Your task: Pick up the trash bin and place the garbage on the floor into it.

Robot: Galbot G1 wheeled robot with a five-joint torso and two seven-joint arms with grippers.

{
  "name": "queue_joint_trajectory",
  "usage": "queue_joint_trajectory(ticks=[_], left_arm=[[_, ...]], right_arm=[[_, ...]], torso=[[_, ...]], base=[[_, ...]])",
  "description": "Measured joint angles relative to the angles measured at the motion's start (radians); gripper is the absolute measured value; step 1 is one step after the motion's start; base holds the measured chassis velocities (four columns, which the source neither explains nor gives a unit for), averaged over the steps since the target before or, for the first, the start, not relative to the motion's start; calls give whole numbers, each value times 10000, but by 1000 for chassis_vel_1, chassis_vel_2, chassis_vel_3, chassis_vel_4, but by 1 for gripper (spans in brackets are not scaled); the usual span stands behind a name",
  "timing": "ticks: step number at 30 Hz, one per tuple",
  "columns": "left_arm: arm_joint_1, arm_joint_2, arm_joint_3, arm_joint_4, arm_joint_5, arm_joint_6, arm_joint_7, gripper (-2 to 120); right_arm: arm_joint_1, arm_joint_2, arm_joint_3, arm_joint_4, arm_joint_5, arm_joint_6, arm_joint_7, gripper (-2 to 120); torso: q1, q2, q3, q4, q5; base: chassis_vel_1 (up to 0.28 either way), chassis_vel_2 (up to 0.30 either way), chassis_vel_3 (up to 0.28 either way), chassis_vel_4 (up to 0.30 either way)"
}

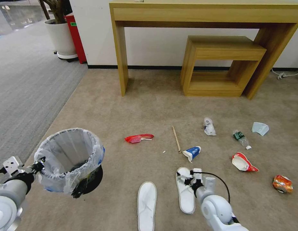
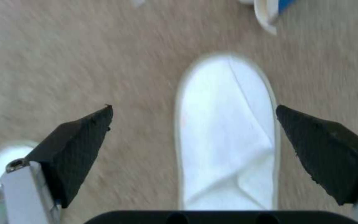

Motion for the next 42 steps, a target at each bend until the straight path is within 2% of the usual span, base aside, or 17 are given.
queue_joint_trajectory(ticks=[5,16,19,20,23,24,27,29,31,32,34,38,40,41,42], left_arm=[[33,-102,43,0,161,-3,25,3],[28,-228,225,25,342,-30,68,3],[53,-283,338,-89,345,-33,75,3],[53,-283,338,-89,345,-33,75,3],[53,-327,378,-172,354,-34,79,3],[53,-327,378,-172,354,-34,79,3],[64,-368,417,-261,360,-35,79,3],[71,-381,435,-286,360,-34,80,3],[86,-418,490,-346,365,-34,81,3],[86,-418,490,-346,365,-34,81,3],[85,-445,554,-373,417,-35,83,3],[77,-464,616,-374,479,-35,84,3],[63,-485,678,-372,506,-35,85,3],[63,-485,678,-372,506,-35,85,3],[55,-489,706,-372,520,-35,86,3]], right_arm=[[318,54,61,-577,-149,-230,244,100],[593,130,318,-1394,-182,-162,-2,98],[655,154,313,-1644,-184,-162,-181,86],[655,154,313,-1644,-184,-162,-181,86],[728,167,289,-1835,-199,-158,-285,71],[728,167,289,-1835,-199,-158,-285,71],[746,168,286,-1933,-207,-21,-419,57],[744,168,287,-1943,-215,12,-450,54],[720,168,290,-1987,-250,93,-515,43],[720,168,290,-1987,-250,93,-515,43],[704,163,292,-2050,-315,174,-560,30],[689,148,302,-2121,-387,237,-602,21],[650,125,305,-2179,-555,309,-704,10],[650,125,305,-2179,-555,309,-704,10],[627,118,305,-2185,-634,362,-739,5]], torso=[[0,0,0,-1,-1],[0,0,0,-1,0],[0,0,0,-2,-1],[0,0,0,-2,-1],[0,0,0,-2,0],[0,0,0,-2,0],[0,0,0,-2,0],[0,0,0,-2,0],[0,0,0,-1,0],[0,0,0,-1,0],[0,0,0,-2,0],[0,0,0,-2,0],[0,0,0,-2,0],[0,0,0,-2,0],[0,0,-1,-2,0]], base=[[0,0,0,0],[0,0,0,0],[0,0,0,0],[0,0,0,0],[0,0,0,0],[0,0,0,0],[0,0,0,0],[0,0,0,0],[0,0,0,0],[0,0,0,0],[0,0,0,0],[0,0,0,0],[0,0,0,0],[0,0,0,0],[0,0,0,0]])
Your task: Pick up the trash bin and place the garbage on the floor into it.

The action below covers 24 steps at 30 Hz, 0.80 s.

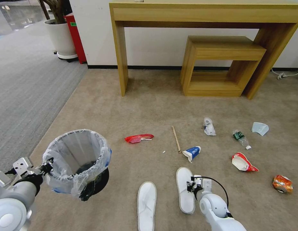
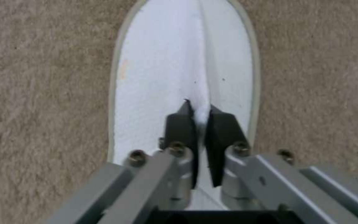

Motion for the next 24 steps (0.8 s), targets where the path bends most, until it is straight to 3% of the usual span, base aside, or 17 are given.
queue_joint_trajectory(ticks=[1,9,10,12,16,17,19,20,23,24], left_arm=[[-10,0,30,0,15,0,0,3],[-22,1,134,14,44,0,0,3],[-22,-3,200,24,56,0,0,3],[-21,-9,235,25,70,0,0,3],[36,-197,726,19,221,-2,2,3],[36,-197,726,19,221,-2,2,3],[44,-358,1064,6,439,1,3,3],[44,-358,1064,6,439,1,3,3],[43,-532,1464,-20,750,3,29,3],[43,-532,1464,-20,750,3,29,3]], right_arm=[[-29,-3,0,1,-74,136,-35,0],[-182,-45,-16,208,-197,1551,-753,0],[-274,-74,2,392,-279,2499,-1461,0],[-312,-89,25,449,-325,2917,-1843,0],[-455,-188,228,1423,68,6545,-6104,0],[-455,-188,228,1423,68,6545,-6104,0],[-383,-257,251,2312,1220,7584,-8267,0],[-383,-257,251,2312,1220,7584,-8267,0],[-67,-187,206,3550,3390,7856,-10081,0],[-67,-187,206,3550,3390,7856,-10081,0]], torso=[[0,0,0,0,0],[0,0,0,0,0],[0,0,0,0,2],[0,-1,0,2,2],[0,-1,1,-2,6],[0,-1,1,-2,6],[0,1,-1,-1,-6],[0,1,-1,-1,-6],[-1,2,-1,1,-2],[-1,2,-1,1,-2]], base=[[0,0,0,0],[0,0,0,0],[0,0,0,0],[0,0,0,0],[0,0,0,0],[0,0,0,0],[0,0,0,0],[0,0,0,0],[0,0,0,0],[0,0,0,0]])
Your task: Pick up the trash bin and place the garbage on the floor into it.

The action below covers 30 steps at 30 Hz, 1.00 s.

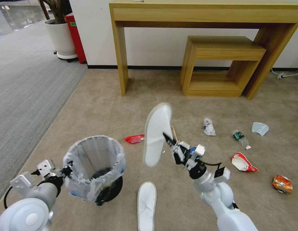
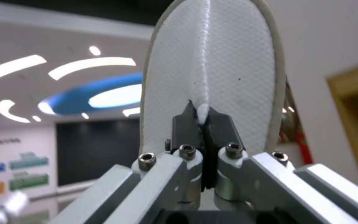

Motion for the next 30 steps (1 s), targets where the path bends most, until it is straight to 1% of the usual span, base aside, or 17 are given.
queue_joint_trajectory(ticks=[3,5,7,8,9,10,12,13,14,16,17,20,27,28,29,30], left_arm=[[67,-97,422,-72,223,-1,69,3],[67,-97,422,-72,223,-1,69,3],[74,-205,851,-185,433,-31,125,3],[58,-270,1062,-297,454,-33,125,3],[58,-270,1062,-297,454,-33,125,3],[37,-329,1327,-485,456,-34,125,3],[7,-330,1653,-792,444,-13,107,3],[7,-330,1653,-792,444,-13,107,3],[17,-314,1751,-912,424,11,95,3],[73,-292,1825,-1024,400,27,92,3],[73,-292,1825,-1024,400,27,92,3],[126,-271,1844,-1089,387,41,90,3],[179,-200,1702,-1180,259,52,87,3],[180,-178,1652,-1202,215,54,86,3],[174,-155,1606,-1222,175,61,86,3],[174,-155,1606,-1222,175,61,86,3]], right_arm=[[422,124,-130,671,840,-172,-406,0],[422,124,-130,671,840,-172,-406,0],[952,160,-654,717,1155,-367,-354,0],[1218,173,-934,543,1169,-408,-293,0],[1218,173,-934,543,1169,-408,-293,0],[1571,203,-1337,201,1161,-428,-220,0],[2283,278,-2181,-594,1062,-429,-52,0],[2283,278,-2181,-594,1062,-429,-52,0],[2690,386,-2618,-1090,876,-401,-42,0],[3125,547,-3084,-1659,706,-349,-29,0],[3125,547,-3084,-1659,706,-349,-29,0],[3513,786,-3488,-2164,545,-293,-14,0],[3782,986,-3848,-2587,303,-226,-4,0],[3789,974,-3874,-2612,267,-210,-3,3],[3789,935,-3877,-2618,255,-199,-4,7],[3789,935,-3877,-2618,255,-199,-4,7]], torso=[[1,0,0,-2,1],[1,0,0,-2,1],[1,-1,2,0,2],[0,-1,1,0,2],[0,-1,1,0,2],[1,-1,2,-3,2],[1,-1,3,-1,2],[1,-1,3,-1,2],[1,-2,2,0,2],[1,-3,3,1,2],[1,-3,3,1,2],[1,-2,2,1,1],[1,-3,2,0,1],[1,-2,2,0,1],[1,-2,2,-1,1],[1,-2,2,-1,1]], base=[[0,0,0,0],[0,0,0,0],[0,0,0,0],[0,0,0,0],[0,0,0,0],[0,0,0,0],[0,0,0,0],[0,0,0,0],[0,0,0,0],[0,0,0,0],[0,0,0,0],[0,0,0,0],[0,0,0,0],[0,0,0,0],[0,0,0,0],[0,0,0,0]])
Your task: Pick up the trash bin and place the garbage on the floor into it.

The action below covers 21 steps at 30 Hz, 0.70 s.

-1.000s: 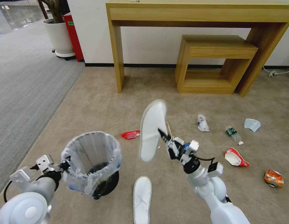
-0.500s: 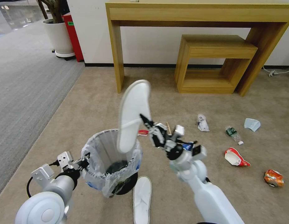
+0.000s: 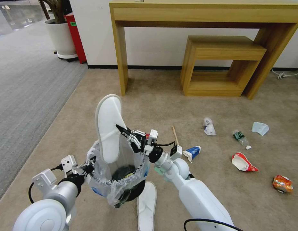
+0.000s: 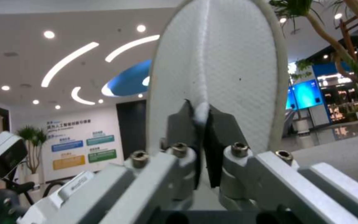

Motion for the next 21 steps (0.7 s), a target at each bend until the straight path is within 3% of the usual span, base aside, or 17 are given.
queue_joint_trajectory(ticks=[8,14,15,18,21], left_arm=[[-111,45,-36,44,-57,27,-7,3],[-158,119,-231,71,-166,45,-8,3],[-180,151,-302,92,-185,46,-8,3],[-262,289,-543,177,-262,46,-9,3],[-409,757,-1012,354,-402,35,-127,3]], right_arm=[[-395,-385,468,240,44,-28,-471,41],[-722,-528,877,529,16,-35,-452,56],[-780,-547,963,614,8,-34,-332,64],[-986,-604,1278,1044,-126,-30,422,72],[-1576,-764,2268,2229,-1004,-427,2817,86]], torso=[[0,0,-1,-1,1],[0,0,-1,0,2],[0,0,-1,1,2],[0,0,-1,1,2],[0,0,-1,0,3]], base=[[0,0,0,0],[0,0,0,0],[0,0,0,0],[0,0,0,0],[0,0,0,0]])
